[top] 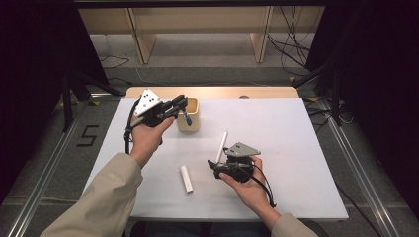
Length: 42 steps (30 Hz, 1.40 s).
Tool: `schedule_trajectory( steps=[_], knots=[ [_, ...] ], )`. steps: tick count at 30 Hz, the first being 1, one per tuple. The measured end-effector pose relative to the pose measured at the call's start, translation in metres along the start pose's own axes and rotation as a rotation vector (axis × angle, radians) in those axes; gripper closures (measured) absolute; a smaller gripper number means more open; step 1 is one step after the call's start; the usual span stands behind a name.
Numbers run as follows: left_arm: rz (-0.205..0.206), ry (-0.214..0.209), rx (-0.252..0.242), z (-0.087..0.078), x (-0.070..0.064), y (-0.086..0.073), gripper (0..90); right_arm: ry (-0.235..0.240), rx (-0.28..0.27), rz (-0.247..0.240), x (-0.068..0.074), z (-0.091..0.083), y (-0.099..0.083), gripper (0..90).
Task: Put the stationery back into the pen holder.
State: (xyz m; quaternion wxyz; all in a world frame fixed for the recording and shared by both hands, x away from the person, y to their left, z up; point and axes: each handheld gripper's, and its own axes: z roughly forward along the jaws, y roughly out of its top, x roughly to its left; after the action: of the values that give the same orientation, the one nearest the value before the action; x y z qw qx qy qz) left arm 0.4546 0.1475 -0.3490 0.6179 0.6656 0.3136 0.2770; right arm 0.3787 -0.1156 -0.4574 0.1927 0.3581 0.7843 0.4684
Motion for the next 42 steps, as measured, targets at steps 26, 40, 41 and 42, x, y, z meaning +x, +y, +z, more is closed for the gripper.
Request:
schedule_trajectory(
  steps=[26, 40, 41, 42],
  knots=[
    [0.103, 0.096, -0.014, 0.037, 0.021, 0.006, 79.7, -0.015, 0.015, 0.002, -0.004, 0.001, -0.005, 27.7],
    [0.122, 0.128, -0.004, 0.042, 0.026, 0.009, 79.7, -0.019, 0.014, 0.000, -0.003, 0.002, -0.005, 27.7],
    [0.124, 0.132, -0.004, 0.043, 0.027, 0.007, 79.7, -0.020, 0.014, -0.001, -0.003, 0.002, -0.005, 27.7],
    [0.130, 0.134, 0.003, 0.044, 0.028, 0.006, 79.7, -0.020, 0.015, -0.001, -0.003, 0.002, -0.005, 27.7]
  ],
)
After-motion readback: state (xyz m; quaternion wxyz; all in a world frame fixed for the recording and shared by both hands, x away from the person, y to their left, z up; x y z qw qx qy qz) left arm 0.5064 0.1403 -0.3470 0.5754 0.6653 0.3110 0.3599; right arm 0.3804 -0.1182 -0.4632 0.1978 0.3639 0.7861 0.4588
